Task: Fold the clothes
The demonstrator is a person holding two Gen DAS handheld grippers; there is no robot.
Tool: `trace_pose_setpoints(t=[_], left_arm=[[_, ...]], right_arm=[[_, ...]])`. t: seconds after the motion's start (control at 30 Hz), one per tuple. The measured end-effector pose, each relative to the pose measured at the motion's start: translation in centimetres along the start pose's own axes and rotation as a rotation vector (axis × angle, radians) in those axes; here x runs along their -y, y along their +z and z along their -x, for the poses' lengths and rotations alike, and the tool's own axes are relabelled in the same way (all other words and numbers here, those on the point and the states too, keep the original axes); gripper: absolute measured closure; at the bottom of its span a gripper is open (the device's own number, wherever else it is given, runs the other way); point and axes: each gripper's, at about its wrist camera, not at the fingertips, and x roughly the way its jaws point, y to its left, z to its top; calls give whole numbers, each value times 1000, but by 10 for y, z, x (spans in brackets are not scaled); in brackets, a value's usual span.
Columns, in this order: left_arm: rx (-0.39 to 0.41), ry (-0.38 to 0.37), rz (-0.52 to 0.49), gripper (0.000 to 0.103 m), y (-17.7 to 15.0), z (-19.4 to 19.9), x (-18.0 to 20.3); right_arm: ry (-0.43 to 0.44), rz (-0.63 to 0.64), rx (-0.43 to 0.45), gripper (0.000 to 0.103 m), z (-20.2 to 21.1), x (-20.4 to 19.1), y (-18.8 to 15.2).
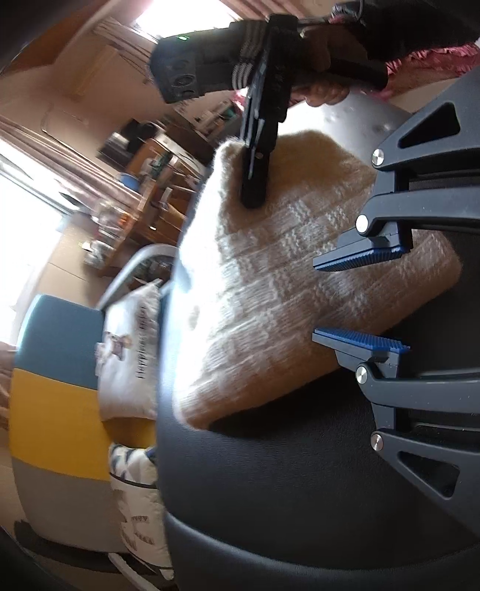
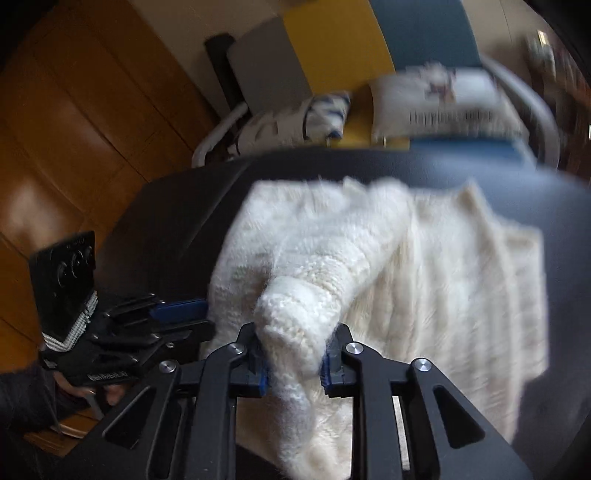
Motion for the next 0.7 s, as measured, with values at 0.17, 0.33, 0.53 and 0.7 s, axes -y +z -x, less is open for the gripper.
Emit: trace_pose_setpoints(t=[0.17,0.33,0.53,0.7], left_arm=[[-6,-11,22,71,2,-4,-4],[-51,-5,4,71,-5,-17,-2],[-23,-26,22,71,3,-18,4],[-19,-50,-26,71,9,-25,21]], right_arm=[[-75,-126,-17,83,-23,38,-21],[-22,-158,16,83,-18,40,-25],[-81,-77,42,83,-4,43,9],[39,-274,19,83,-44,82,-26]])
